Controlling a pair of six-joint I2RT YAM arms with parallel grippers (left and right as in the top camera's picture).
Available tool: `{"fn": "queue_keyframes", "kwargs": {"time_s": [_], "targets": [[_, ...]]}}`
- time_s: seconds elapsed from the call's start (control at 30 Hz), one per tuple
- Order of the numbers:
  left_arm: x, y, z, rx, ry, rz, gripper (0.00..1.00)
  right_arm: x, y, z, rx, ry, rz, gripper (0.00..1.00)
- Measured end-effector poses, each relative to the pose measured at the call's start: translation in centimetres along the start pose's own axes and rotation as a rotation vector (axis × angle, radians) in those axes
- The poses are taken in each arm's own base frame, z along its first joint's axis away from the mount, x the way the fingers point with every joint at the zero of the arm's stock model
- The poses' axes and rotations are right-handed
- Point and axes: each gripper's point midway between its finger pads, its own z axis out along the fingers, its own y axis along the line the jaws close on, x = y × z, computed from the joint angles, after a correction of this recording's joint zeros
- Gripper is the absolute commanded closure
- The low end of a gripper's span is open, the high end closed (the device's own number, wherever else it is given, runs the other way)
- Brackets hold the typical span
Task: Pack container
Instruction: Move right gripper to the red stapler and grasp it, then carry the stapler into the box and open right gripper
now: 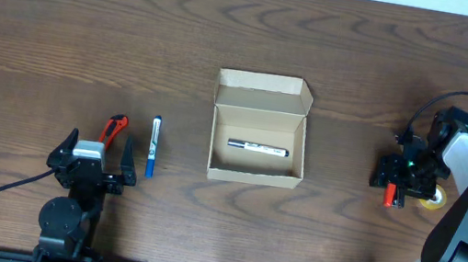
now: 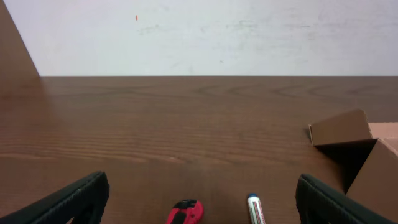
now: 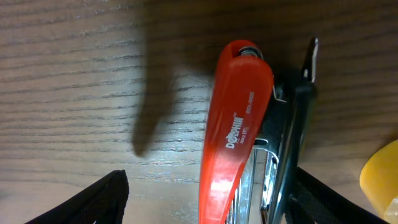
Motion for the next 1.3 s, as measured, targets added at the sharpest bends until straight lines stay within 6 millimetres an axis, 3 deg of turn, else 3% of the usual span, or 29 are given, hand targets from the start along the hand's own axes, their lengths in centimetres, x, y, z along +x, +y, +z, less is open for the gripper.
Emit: {"fn": "queue_keyframes", "kwargs": {"time_s": [0.17,0.33,0.37,0.4,0.67,0.77,1.03,1.3], "targets": [[0.0,0.0,0.0,0.000,0.000,0.000,0.05,-0.3,-0.2,0.0,0.010,-0.011,0.001,0.28],[0.0,0.0,0.0,0.000,0.000,0.000,0.05,-0.6,-0.7,0.0,0.035,-0.024,0.004,0.41],[0.0,0.0,0.0,0.000,0.000,0.000,0.04,-0.7,-0.7,0.0,0.039,-0.027,0.005,0.47],[0.0,0.0,0.0,0.000,0.000,0.000,0.05,-0.7,-0.8,0.0,0.046,-0.028,0.005,0.62],[0.0,0.0,0.0,0.000,0.000,0.000,0.05,-0.7,-1.0,0.0,0.056,-0.027,0.009,0.68],[0.0,0.0,0.0,0.000,0.000,0.000,0.05,-0.7,-1.1,0.0,0.057,-0.027,0.007,0.83],[0.0,0.0,0.0,0.000,0.000,0.000,0.04,-0.8,-1.0,0.0,0.055,-0.029,0.013,0.96],[0.0,0.0,0.0,0.000,0.000,0.000,0.05,-1.1,-0.9,-0.1,0.047,-0.042,0.012,0.99]]}}
